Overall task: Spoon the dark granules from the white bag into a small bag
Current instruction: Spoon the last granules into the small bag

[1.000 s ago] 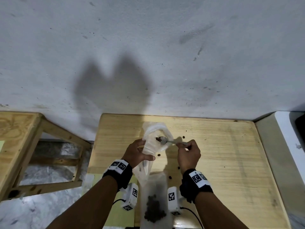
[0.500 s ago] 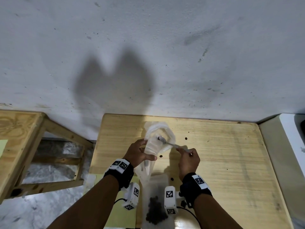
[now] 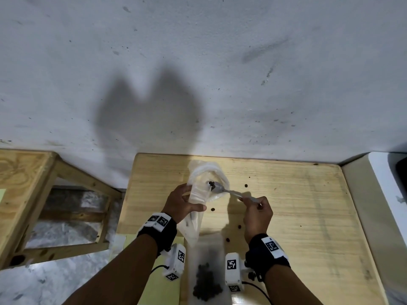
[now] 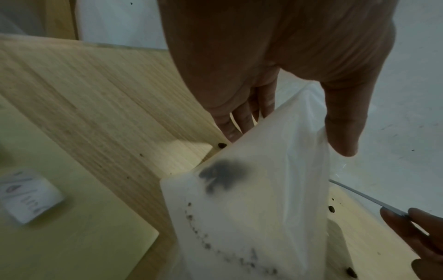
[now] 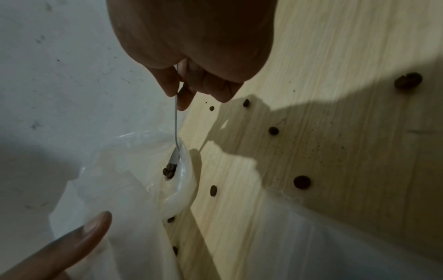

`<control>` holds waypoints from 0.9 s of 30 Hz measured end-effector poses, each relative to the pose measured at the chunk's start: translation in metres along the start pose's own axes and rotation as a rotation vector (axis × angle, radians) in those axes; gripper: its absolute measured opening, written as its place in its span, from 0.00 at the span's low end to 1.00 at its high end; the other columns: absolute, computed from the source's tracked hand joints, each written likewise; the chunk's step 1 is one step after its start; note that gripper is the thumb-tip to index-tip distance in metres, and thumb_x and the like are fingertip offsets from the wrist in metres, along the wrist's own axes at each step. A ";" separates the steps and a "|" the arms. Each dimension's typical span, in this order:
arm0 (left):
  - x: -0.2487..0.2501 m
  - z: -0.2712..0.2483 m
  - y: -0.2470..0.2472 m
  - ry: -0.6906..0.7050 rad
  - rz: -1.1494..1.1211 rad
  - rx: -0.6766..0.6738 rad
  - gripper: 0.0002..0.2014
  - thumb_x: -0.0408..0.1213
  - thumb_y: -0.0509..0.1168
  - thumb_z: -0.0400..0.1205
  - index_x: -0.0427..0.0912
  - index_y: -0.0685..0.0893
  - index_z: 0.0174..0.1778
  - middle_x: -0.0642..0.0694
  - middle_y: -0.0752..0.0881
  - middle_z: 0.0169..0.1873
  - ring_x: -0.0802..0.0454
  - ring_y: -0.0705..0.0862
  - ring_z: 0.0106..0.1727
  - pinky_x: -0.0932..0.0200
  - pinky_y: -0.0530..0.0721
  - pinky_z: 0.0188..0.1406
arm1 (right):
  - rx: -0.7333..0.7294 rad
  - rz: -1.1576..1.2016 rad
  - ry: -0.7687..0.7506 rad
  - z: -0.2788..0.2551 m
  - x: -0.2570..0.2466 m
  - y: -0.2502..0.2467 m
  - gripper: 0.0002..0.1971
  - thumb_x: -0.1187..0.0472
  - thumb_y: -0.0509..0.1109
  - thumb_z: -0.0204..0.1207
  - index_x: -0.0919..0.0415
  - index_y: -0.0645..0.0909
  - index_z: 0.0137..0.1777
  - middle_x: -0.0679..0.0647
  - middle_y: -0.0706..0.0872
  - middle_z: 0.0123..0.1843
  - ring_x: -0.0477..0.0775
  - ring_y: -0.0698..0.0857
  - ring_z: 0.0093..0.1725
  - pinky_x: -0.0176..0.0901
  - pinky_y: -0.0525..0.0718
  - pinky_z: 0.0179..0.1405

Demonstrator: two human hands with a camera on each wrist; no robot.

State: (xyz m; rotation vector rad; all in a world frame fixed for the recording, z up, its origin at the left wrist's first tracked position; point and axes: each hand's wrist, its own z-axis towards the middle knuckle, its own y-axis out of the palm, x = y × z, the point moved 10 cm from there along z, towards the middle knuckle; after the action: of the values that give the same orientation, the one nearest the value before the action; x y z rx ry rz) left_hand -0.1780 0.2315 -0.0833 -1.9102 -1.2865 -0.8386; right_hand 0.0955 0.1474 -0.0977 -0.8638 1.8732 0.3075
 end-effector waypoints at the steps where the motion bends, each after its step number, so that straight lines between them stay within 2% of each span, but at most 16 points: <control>1: 0.000 0.000 0.000 -0.002 0.000 0.003 0.39 0.30 0.86 0.59 0.44 0.81 0.67 0.49 0.88 0.59 0.54 0.90 0.54 0.59 0.87 0.51 | -0.001 0.006 -0.009 0.001 -0.002 -0.001 0.16 0.61 0.78 0.67 0.57 0.71 0.31 0.56 0.69 0.32 0.55 0.66 0.34 0.50 0.68 0.35; 4: 0.001 0.001 -0.001 -0.004 0.007 0.006 0.39 0.31 0.87 0.59 0.45 0.81 0.67 0.49 0.88 0.59 0.54 0.90 0.54 0.59 0.87 0.50 | -0.026 0.029 -0.026 0.004 -0.009 -0.003 0.15 0.57 0.78 0.66 0.56 0.72 0.32 0.56 0.68 0.33 0.56 0.65 0.35 0.51 0.66 0.38; 8: 0.003 0.002 0.000 0.005 0.020 0.008 0.39 0.31 0.87 0.58 0.48 0.80 0.65 0.50 0.87 0.58 0.53 0.89 0.54 0.59 0.87 0.49 | -0.080 0.091 -0.080 0.006 -0.030 -0.004 0.15 0.61 0.78 0.67 0.59 0.72 0.34 0.57 0.68 0.35 0.56 0.64 0.35 0.51 0.65 0.37; 11: 0.004 0.004 0.002 0.011 0.035 0.001 0.40 0.33 0.88 0.56 0.49 0.80 0.65 0.51 0.87 0.60 0.52 0.89 0.55 0.55 0.87 0.53 | -0.109 0.146 -0.116 0.006 -0.053 -0.006 0.17 0.66 0.77 0.71 0.54 0.72 0.31 0.55 0.68 0.31 0.52 0.64 0.31 0.46 0.62 0.32; 13: 0.005 0.005 0.002 0.011 0.041 -0.002 0.41 0.34 0.88 0.55 0.49 0.80 0.65 0.51 0.87 0.60 0.52 0.89 0.56 0.55 0.87 0.54 | -0.147 0.138 -0.174 0.004 -0.076 -0.004 0.18 0.67 0.75 0.71 0.50 0.71 0.29 0.48 0.70 0.29 0.50 0.67 0.30 0.43 0.65 0.34; 14: 0.006 0.005 0.003 0.012 0.044 -0.003 0.41 0.35 0.88 0.55 0.50 0.80 0.64 0.52 0.86 0.60 0.52 0.88 0.56 0.54 0.87 0.55 | -0.172 0.126 -0.221 0.002 -0.090 -0.002 0.18 0.68 0.75 0.71 0.50 0.71 0.30 0.49 0.72 0.29 0.49 0.68 0.30 0.42 0.66 0.34; 17: 0.009 0.004 0.003 0.008 0.046 -0.004 0.42 0.43 0.88 0.48 0.57 0.80 0.60 0.52 0.86 0.61 0.52 0.88 0.57 0.50 0.87 0.58 | -0.261 0.052 -0.372 -0.011 -0.128 0.011 0.15 0.71 0.75 0.75 0.59 0.71 0.37 0.70 0.82 0.36 0.53 0.80 0.32 0.42 0.77 0.34; 18: 0.009 0.004 0.004 0.008 0.049 -0.004 0.44 0.47 0.87 0.45 0.58 0.80 0.59 0.53 0.85 0.61 0.52 0.87 0.58 0.49 0.87 0.59 | -0.288 0.018 -0.423 -0.016 -0.139 0.017 0.14 0.72 0.76 0.75 0.61 0.72 0.38 0.72 0.84 0.40 0.57 0.84 0.36 0.43 0.80 0.36; 20: 0.009 0.004 0.005 0.015 0.055 -0.011 0.46 0.51 0.86 0.42 0.59 0.79 0.59 0.53 0.84 0.62 0.51 0.87 0.59 0.46 0.87 0.60 | -0.348 -0.087 -0.504 -0.026 -0.154 0.031 0.13 0.69 0.77 0.75 0.61 0.73 0.40 0.66 0.88 0.41 0.66 0.85 0.38 0.51 0.81 0.35; 21: 0.010 0.004 0.006 0.020 0.059 -0.017 0.47 0.52 0.85 0.41 0.58 0.79 0.59 0.53 0.84 0.62 0.50 0.86 0.60 0.46 0.87 0.61 | -0.390 -0.151 -0.541 -0.031 -0.158 0.039 0.13 0.67 0.78 0.75 0.59 0.74 0.40 0.59 0.90 0.40 0.67 0.84 0.35 0.54 0.80 0.31; 22: 0.010 0.003 0.007 0.024 0.066 -0.021 0.47 0.52 0.85 0.41 0.57 0.78 0.60 0.53 0.83 0.63 0.49 0.86 0.60 0.47 0.86 0.61 | -0.440 -0.217 -0.584 -0.036 -0.161 0.047 0.13 0.65 0.78 0.75 0.55 0.75 0.39 0.53 0.91 0.40 0.64 0.82 0.29 0.53 0.77 0.27; 24: 0.012 0.002 0.009 0.031 0.076 -0.024 0.46 0.53 0.84 0.41 0.58 0.78 0.59 0.53 0.82 0.64 0.50 0.85 0.61 0.48 0.86 0.61 | -0.537 -0.317 -0.664 -0.050 -0.167 0.060 0.13 0.64 0.78 0.76 0.49 0.77 0.38 0.46 0.92 0.41 0.58 0.74 0.21 0.46 0.73 0.23; 26: 0.014 0.000 0.009 0.039 0.073 -0.024 0.44 0.53 0.84 0.41 0.61 0.78 0.56 0.52 0.82 0.64 0.50 0.85 0.61 0.48 0.86 0.62 | -0.574 -0.345 -0.688 -0.057 -0.171 0.065 0.14 0.63 0.78 0.76 0.45 0.79 0.38 0.44 0.92 0.41 0.57 0.73 0.20 0.45 0.72 0.23; 27: 0.016 -0.001 0.009 0.046 0.066 -0.023 0.43 0.52 0.84 0.41 0.62 0.78 0.54 0.52 0.82 0.63 0.51 0.85 0.61 0.48 0.85 0.63 | -0.559 -0.316 -0.677 -0.056 -0.173 0.064 0.14 0.64 0.78 0.76 0.44 0.80 0.38 0.45 0.92 0.42 0.54 0.75 0.22 0.44 0.73 0.24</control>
State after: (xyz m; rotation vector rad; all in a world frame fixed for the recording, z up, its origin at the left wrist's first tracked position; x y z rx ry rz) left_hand -0.1650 0.2361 -0.0714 -1.9301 -1.1846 -0.8616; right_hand 0.0537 0.2357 0.0690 -1.2201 1.0084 0.8324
